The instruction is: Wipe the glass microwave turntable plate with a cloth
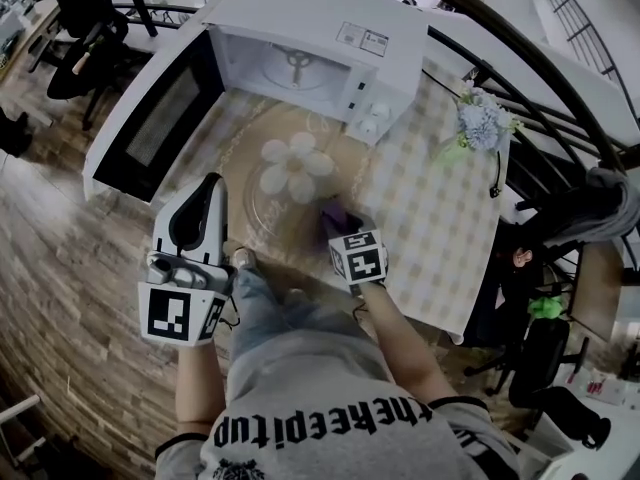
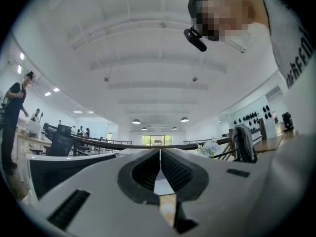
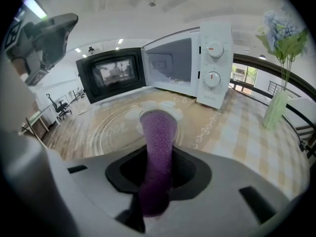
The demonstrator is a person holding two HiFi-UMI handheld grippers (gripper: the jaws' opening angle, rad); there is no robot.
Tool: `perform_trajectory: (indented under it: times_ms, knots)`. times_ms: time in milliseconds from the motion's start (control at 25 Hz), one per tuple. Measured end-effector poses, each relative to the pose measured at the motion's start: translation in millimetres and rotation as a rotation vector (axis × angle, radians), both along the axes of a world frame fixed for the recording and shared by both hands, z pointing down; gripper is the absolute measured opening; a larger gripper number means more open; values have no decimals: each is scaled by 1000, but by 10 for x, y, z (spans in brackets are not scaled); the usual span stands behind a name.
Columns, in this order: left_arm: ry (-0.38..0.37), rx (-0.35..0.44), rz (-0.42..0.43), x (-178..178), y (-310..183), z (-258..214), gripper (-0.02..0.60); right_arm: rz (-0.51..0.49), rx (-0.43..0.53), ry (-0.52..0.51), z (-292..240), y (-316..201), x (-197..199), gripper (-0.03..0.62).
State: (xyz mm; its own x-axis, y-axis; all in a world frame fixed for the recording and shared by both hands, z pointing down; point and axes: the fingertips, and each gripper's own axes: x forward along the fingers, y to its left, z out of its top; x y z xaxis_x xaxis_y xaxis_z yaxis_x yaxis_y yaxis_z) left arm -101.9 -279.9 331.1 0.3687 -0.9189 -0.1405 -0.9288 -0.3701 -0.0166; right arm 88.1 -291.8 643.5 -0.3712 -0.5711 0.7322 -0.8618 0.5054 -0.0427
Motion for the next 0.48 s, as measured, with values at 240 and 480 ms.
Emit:
perform_trajectory:
  times_ms: [240,480]
  knots:
    - [-2,-2,-35,36,182,4,11,12,10,2,-1,-2,195,110]
    - [-5,9,-79,-13,352,-62,11,22,18,-4,-1,16,308,112]
